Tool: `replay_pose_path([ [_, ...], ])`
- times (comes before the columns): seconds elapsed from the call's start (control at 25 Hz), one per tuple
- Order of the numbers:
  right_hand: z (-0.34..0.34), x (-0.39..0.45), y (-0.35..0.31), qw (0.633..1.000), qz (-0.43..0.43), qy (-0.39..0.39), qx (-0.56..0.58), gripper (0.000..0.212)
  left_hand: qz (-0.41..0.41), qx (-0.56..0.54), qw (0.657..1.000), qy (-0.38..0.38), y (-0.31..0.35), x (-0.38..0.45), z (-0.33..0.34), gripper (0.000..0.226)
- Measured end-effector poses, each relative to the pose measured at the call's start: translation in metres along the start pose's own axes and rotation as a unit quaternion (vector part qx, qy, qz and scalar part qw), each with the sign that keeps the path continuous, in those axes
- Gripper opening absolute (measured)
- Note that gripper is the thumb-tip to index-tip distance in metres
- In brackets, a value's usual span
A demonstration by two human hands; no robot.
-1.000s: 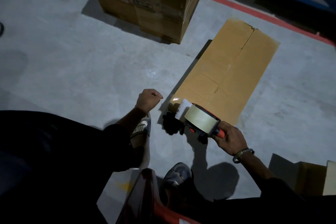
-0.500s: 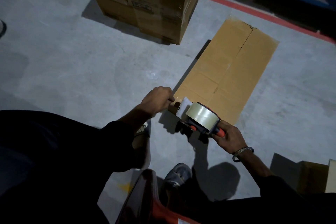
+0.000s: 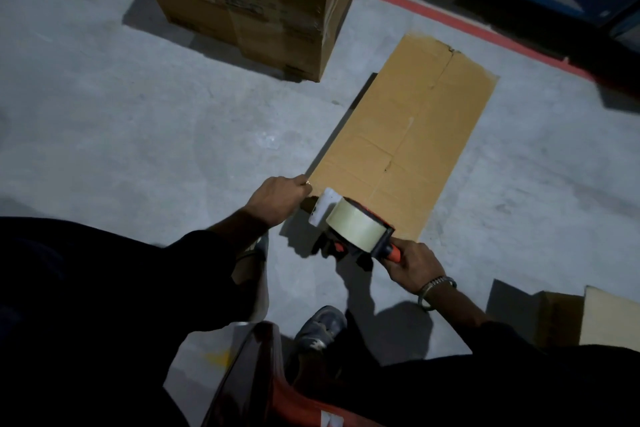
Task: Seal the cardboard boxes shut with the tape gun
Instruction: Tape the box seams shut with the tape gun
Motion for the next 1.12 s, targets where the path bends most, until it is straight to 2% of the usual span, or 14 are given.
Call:
replay_pose_path([
  [0.04,0.0,-0.004,0.002,1.0,0.018,-0.023,0.002,0.005,-0.001,0.005,1.0,0.005,0.001,-0.001,-0.001,0.025],
  [0.16,-0.011,-0.02,0.03,0.995,0.075,-0.053,-0.041,0.032,0.007,0.025,1.0,0.015,0.0,-0.001,0.001,0.027],
  [0.24,-0.021,-0.032,0.047,0.991,0.104,-0.064,-0.049,0.036,0.001,0.022,0.999,0.023,-0.001,0.001,0.005,0.03],
  [0.44,-0.034,-0.037,0.04,0.989,0.096,-0.084,-0.071,0.033,-0.085,-0.017,0.996,0.006,-0.002,0.001,0.008,0.029],
  [0.8,-0.034,-0.044,0.068,0.983,0.11,-0.102,-0.109,0.029,-0.07,-0.039,0.996,0.025,-0.013,0.009,0.024,0.048],
  [0.88,-0.044,-0.046,0.083,0.976,0.131,-0.122,-0.121,0.029,-0.075,-0.039,0.996,0.028,-0.014,0.009,0.027,0.047],
  [1.0,-0.071,-0.047,0.108,0.968,0.113,-0.136,-0.176,0.018,-0.088,-0.044,0.994,0.04,-0.013,0.006,0.027,0.045],
  [1.12,-0.078,-0.049,0.115,0.963,0.107,-0.127,-0.211,0.026,-0.096,-0.031,0.991,0.088,-0.007,-0.001,0.025,0.028],
])
Point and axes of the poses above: each hand's wrist, its own x-axis towards the middle knuckle, its own z-axis out of the palm, y = z × x, the point moved 3 cm from there along x, towards the middle knuckle, and after that the axes turned 3 degrees about y, right-handed, at the moved point
